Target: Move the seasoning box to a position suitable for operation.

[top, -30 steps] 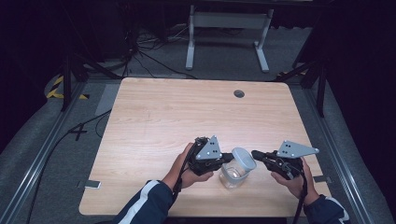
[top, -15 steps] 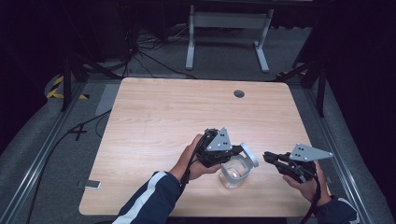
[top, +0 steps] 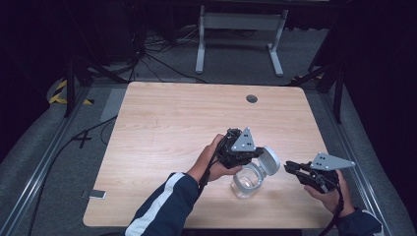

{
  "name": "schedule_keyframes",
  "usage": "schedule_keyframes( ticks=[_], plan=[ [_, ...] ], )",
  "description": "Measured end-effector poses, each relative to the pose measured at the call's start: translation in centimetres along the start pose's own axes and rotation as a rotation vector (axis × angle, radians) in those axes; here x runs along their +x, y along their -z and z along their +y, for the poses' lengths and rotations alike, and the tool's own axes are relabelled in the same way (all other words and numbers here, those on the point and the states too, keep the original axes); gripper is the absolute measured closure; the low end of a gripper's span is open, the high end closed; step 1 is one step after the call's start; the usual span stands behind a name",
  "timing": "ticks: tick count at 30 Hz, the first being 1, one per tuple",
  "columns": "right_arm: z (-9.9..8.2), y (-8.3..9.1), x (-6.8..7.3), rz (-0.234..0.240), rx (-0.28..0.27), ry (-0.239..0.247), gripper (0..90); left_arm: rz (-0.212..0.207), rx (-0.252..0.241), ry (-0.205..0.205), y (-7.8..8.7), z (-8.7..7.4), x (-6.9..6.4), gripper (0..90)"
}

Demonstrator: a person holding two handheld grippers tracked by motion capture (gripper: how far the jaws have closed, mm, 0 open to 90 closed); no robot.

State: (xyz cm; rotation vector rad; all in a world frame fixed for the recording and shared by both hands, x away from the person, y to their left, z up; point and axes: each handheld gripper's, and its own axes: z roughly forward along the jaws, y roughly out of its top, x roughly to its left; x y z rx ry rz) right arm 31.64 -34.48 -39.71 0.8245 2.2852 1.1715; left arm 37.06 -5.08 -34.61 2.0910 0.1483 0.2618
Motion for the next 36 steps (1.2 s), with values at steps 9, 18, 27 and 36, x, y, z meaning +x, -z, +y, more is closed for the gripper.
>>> schedule_keyframes(
  ticks=[9,18,27,36],
  plan=[
    [0.0,-0.2,0.2,0.008,0.005,0.006,79.3,0.013,0.002,0.003,0.9,-0.3,0.2,85.9],
    [-0.2,-0.3,0.1,0.016,-0.004,0.001,77.9,0.059,0.017,0.025,3.0,-2.2,0.6,80.4],
    [-0.6,-0.2,-0.2,0.024,-0.022,-0.004,73.8,0.126,0.054,0.016,4.9,-3.8,0.7,67.6],
    [-0.8,0.0,-0.3,0.016,-0.029,0.0,67.1,0.194,0.095,0.051,7.0,-6.4,1.0,49.3]
  ],
)
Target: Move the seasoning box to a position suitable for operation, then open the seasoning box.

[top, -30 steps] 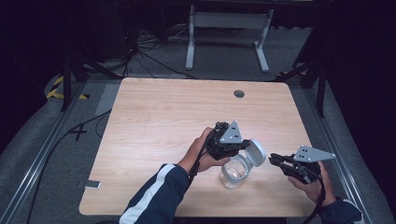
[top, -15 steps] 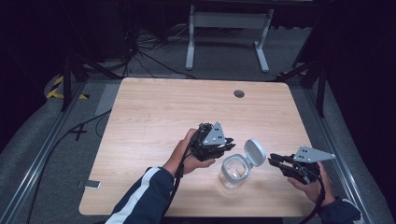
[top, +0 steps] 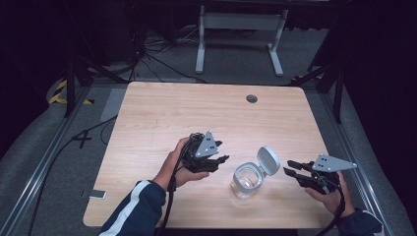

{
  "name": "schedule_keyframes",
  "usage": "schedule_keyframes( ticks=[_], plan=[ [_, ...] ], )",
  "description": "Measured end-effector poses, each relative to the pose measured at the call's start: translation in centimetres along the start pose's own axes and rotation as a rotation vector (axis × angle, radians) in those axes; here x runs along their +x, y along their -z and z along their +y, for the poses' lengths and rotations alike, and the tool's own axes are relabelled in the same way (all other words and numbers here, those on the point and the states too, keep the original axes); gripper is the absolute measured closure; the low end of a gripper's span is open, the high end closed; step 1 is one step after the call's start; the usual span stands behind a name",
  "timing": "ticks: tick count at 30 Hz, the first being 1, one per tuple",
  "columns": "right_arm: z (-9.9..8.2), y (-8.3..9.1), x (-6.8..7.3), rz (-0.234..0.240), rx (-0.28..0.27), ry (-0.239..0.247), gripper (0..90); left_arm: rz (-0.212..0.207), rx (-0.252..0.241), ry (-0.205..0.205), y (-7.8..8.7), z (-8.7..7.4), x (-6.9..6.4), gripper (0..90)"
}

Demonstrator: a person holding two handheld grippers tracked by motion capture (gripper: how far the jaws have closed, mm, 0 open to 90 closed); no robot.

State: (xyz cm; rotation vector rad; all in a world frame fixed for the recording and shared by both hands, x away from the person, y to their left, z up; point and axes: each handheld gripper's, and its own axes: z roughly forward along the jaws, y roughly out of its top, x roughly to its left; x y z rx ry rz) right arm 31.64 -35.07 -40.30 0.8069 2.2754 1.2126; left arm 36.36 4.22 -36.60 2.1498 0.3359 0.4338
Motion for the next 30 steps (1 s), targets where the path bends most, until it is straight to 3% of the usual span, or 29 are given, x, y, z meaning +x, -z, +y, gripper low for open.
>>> schedule_keyframes(
  ticks=[13,19,30],
  plan=[
    [0.0,-0.1,0.2,-0.02,0.028,0.011,59.9,0.049,0.074,0.045,1.6,-4.2,0.7,37.5],
    [0.1,-0.2,0.3,-0.035,0.045,0.03,52.1,0.081,0.159,0.032,2.6,-6.2,0.9,33.1],
    [-0.3,-0.5,0.4,-0.062,0.102,0.062,42.2,0.152,0.234,0.059,5.1,-10.1,1.0,30.5]
  ],
)
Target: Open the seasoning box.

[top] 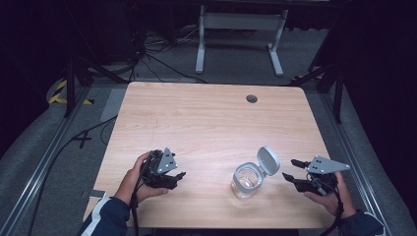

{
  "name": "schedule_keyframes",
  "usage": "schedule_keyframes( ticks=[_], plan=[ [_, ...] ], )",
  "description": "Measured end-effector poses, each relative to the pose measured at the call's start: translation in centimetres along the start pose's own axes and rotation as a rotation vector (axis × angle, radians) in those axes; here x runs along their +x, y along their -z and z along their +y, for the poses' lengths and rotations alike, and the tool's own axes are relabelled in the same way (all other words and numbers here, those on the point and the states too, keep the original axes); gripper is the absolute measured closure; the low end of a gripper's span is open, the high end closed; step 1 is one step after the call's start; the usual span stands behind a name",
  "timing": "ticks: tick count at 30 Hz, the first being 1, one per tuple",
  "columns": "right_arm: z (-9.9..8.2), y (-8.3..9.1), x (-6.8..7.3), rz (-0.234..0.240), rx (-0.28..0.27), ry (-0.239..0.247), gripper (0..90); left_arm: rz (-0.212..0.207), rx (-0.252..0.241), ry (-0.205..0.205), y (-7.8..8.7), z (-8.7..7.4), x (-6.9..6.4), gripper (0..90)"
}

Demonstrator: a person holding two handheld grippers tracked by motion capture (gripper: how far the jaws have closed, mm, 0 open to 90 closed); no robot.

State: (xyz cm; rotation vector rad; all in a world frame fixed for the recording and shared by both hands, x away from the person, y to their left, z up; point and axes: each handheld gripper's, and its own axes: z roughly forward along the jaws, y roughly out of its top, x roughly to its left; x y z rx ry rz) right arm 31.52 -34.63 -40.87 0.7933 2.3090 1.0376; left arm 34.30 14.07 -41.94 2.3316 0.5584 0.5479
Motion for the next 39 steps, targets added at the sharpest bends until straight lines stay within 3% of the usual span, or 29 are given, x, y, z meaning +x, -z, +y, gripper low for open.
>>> schedule_keyframes(
  ticks=[10,16,22,30,33,37,39],
  plan=[
    [-1.7,0.5,-0.5,-0.037,0.079,0.041,39.5,0.01,0.056,0.041,0.4,-3.4,0.5,29.4],
    [-3.2,1.1,-1.2,-0.049,0.112,0.004,39.0,0.003,0.083,0.042,0.7,-4.9,0.3,28.0],
    [-6.4,1.8,-2.2,-0.054,0.14,-0.067,38.0,-0.026,0.064,0.086,1.3,-6.5,0.6,27.3],
    [-9.7,2.4,-3.5,-0.065,0.101,-0.204,33.1,-0.056,0.061,0.165,1.4,-8.8,1.5,25.6],
    [-10.2,2.5,-3.8,-0.064,0.086,-0.255,29.8,-0.06,0.06,0.182,1.1,-9.4,1.7,23.5],
    [-10.2,2.5,-3.9,-0.077,0.093,-0.261,27.2,-0.066,0.009,0.244,0.8,-10.3,2.0,18.1],
    [-10.2,2.5,-3.9,-0.07,0.093,-0.268,26.7,-0.076,0.008,0.274,0.8,-10.6,2.2,15.2]
  ],
)
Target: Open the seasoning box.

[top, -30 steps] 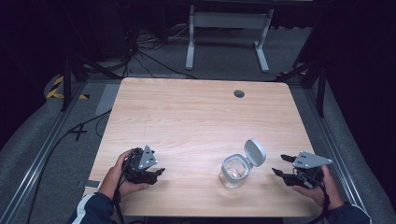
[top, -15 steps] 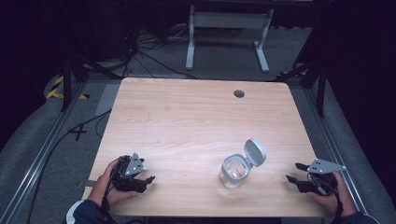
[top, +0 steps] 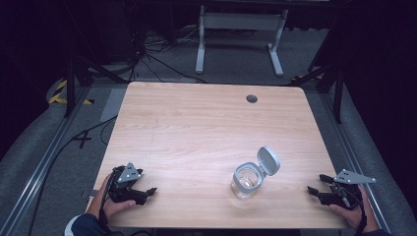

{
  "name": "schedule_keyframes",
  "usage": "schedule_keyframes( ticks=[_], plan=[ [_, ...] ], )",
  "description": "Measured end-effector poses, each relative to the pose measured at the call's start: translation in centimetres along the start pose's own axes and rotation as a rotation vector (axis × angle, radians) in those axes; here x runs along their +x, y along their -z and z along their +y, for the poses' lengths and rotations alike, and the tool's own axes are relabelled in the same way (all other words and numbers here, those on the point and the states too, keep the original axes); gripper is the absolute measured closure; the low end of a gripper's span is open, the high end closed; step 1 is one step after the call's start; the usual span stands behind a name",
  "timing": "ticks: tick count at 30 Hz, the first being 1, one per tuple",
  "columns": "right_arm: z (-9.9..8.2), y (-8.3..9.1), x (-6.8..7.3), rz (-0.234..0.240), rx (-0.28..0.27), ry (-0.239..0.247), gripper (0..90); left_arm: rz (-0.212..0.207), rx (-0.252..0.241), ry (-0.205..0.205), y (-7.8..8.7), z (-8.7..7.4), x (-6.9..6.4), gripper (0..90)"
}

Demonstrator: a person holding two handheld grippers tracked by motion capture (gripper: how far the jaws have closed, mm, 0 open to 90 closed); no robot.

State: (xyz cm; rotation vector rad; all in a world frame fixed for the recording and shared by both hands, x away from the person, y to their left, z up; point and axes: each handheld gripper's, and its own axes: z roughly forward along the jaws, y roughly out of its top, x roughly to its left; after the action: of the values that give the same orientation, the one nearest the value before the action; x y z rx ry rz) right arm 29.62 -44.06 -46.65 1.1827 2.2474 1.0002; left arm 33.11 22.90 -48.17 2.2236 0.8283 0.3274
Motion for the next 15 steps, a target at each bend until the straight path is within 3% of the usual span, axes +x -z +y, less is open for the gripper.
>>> schedule_keyframes(
  ticks=[15],
  plan=[
    [0.09,-0.13,0.0,-0.014,0.001,-0.006,25.4,0.012,0.006,0.004,0.03,0.01,-0.05,14.2]
  ],
)
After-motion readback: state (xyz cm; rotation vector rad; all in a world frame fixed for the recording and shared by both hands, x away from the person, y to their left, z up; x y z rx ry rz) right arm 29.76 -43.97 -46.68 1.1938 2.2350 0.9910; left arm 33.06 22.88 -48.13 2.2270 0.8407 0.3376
